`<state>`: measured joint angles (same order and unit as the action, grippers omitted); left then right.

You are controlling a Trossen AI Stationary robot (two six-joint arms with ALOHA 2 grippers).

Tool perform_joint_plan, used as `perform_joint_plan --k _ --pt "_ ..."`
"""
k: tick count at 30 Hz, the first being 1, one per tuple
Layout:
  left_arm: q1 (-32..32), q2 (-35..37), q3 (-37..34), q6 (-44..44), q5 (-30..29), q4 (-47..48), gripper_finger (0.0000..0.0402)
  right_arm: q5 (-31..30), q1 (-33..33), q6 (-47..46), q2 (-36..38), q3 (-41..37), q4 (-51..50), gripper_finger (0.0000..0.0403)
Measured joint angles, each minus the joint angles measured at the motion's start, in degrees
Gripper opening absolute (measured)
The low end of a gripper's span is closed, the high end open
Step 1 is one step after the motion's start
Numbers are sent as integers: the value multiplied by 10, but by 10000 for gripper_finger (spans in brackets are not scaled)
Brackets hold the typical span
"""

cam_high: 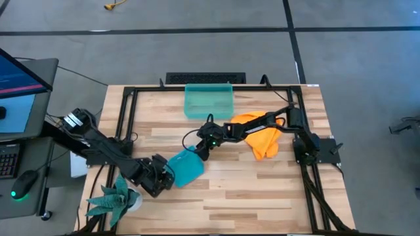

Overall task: Roll microfiber towels into tight, uniform cylinder then place into a basket
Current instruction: Fold the blue microfiber cloth

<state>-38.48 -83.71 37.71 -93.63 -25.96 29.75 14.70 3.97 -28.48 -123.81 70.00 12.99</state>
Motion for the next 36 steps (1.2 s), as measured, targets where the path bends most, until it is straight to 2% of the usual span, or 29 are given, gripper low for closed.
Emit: perform_joint_plan --k 7,18,25,30,36 --pt "-7 1 0 -45 -13 -10 205 0 -1 0 0 -2 1 179" --pt "-2 -87 4 -160 -69 -21 205 2 -8 17 0 -2 8 177" --pt "0 -96 1 -151 -132 -40 202 5 -9 18 -1 -3 18 170" --pt "7 -98 -1 -101 -160 -33 159 5 -10 35 -1 -3 24 146" --pt "23 -98 -1 -22 -187 -36 63 4 -14 57 -1 -3 24 73"
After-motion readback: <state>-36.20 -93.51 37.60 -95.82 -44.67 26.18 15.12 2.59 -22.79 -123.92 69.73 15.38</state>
